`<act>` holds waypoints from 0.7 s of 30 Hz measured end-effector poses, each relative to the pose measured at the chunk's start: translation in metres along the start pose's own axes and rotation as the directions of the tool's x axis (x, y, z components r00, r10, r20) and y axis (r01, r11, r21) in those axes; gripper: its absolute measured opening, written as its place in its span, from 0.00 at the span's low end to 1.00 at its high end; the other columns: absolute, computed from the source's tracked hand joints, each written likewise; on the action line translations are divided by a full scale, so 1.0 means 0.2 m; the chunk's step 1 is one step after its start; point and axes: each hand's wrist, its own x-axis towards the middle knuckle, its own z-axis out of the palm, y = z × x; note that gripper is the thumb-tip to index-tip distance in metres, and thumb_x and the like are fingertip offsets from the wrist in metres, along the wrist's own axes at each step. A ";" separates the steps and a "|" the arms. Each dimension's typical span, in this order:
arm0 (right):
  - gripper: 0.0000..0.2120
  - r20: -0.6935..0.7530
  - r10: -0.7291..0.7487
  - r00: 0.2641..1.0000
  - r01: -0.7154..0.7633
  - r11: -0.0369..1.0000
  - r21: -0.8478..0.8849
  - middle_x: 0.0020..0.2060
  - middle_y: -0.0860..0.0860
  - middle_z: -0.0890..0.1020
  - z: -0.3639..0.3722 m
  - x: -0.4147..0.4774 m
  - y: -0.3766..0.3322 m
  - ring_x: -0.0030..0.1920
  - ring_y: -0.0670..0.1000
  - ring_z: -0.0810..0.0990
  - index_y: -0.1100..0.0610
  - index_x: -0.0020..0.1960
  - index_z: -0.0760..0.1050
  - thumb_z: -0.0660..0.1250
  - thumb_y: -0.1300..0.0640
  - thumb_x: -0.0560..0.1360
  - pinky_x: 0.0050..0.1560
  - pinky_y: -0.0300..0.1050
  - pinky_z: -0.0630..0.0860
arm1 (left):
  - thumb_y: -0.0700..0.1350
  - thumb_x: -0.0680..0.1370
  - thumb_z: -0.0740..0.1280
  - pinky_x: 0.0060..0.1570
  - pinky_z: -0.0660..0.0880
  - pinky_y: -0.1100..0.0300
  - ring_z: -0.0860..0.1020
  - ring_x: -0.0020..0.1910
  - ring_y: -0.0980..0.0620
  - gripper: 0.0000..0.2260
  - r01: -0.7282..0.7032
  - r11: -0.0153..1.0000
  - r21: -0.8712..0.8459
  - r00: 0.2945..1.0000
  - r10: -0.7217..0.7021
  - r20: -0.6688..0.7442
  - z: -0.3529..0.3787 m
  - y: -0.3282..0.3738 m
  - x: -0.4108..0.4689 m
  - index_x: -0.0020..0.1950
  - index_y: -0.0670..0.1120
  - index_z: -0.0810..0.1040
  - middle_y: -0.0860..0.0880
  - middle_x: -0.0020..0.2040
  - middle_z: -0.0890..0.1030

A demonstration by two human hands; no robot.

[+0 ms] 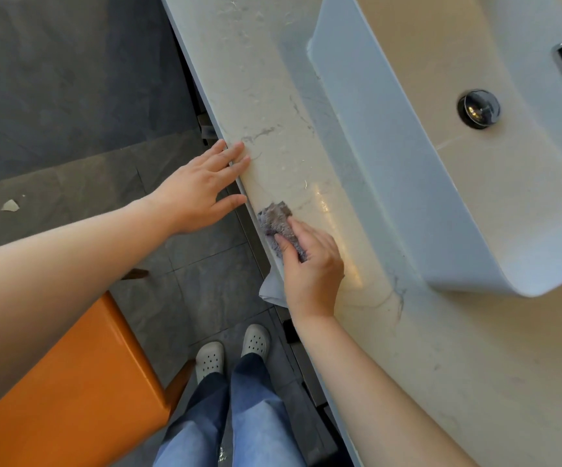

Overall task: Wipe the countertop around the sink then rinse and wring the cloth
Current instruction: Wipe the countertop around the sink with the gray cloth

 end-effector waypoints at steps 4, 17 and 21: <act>0.17 0.194 -0.041 0.980 0.028 0.997 0.068 0.50 0.49 0.84 -0.05 -0.09 -0.08 0.50 0.48 0.81 0.56 0.56 0.81 0.76 0.60 0.68 0.52 0.43 0.79 | 0.56 0.80 0.56 0.73 0.46 0.55 0.42 0.76 0.54 0.28 0.008 1.000 -0.020 1.000 -0.008 0.005 0.00 0.00 0.00 0.78 0.53 0.51 0.53 0.78 0.47; 0.13 -0.195 0.302 0.933 -0.274 0.948 0.161 0.47 0.48 0.85 -0.26 0.39 0.16 0.46 0.46 0.83 0.55 0.56 0.82 0.70 0.53 0.73 0.49 0.48 0.79 | 0.56 0.80 0.57 0.71 0.44 0.61 0.44 0.77 0.52 0.28 0.096 0.991 -0.095 0.992 -0.103 -0.077 0.06 0.08 -0.01 0.78 0.50 0.53 0.53 0.78 0.47; 0.14 -0.242 0.270 0.932 -0.261 0.963 0.069 0.48 0.51 0.86 -0.19 0.42 0.21 0.46 0.50 0.83 0.55 0.57 0.81 0.69 0.54 0.73 0.49 0.44 0.78 | 0.56 0.80 0.57 0.72 0.44 0.60 0.45 0.77 0.52 0.29 0.119 0.986 -0.115 0.988 -0.129 -0.089 0.07 0.09 -0.01 0.78 0.49 0.53 0.53 0.78 0.48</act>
